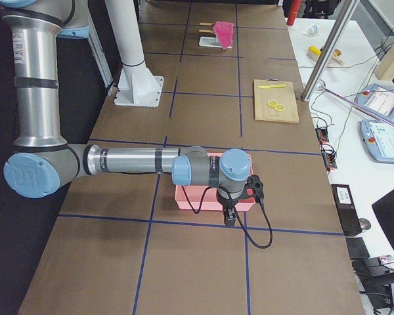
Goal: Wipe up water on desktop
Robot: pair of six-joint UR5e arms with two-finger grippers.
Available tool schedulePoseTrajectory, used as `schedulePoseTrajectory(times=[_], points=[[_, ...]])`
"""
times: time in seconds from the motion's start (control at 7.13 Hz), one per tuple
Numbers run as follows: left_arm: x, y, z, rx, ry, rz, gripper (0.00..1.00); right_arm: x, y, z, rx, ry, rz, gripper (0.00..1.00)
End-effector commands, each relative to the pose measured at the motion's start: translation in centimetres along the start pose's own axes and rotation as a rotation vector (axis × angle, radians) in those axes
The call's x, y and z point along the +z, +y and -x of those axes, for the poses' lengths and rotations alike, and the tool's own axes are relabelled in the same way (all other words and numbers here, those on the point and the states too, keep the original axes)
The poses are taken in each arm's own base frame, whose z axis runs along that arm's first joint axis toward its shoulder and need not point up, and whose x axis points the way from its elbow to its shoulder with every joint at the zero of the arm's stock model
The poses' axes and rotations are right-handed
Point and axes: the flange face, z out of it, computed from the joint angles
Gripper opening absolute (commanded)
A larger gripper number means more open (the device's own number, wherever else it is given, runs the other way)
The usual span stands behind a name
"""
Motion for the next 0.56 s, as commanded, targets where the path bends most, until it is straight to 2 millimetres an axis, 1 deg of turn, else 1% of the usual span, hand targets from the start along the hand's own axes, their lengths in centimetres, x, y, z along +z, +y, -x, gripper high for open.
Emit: schedulePoseTrajectory(times=[0.0, 0.42], points=[[0.38, 0.63, -0.31, 0.063, 0.001, -0.007, 1.0, 0.1, 0.03, -0.1, 0.001, 0.0, 0.001, 1.0], [0.61, 0.87, -0.04, 0.057, -0.015, -0.004, 1.0, 0.06, 0.02, -0.06, 0.001, 0.0, 0.001, 1.0]])
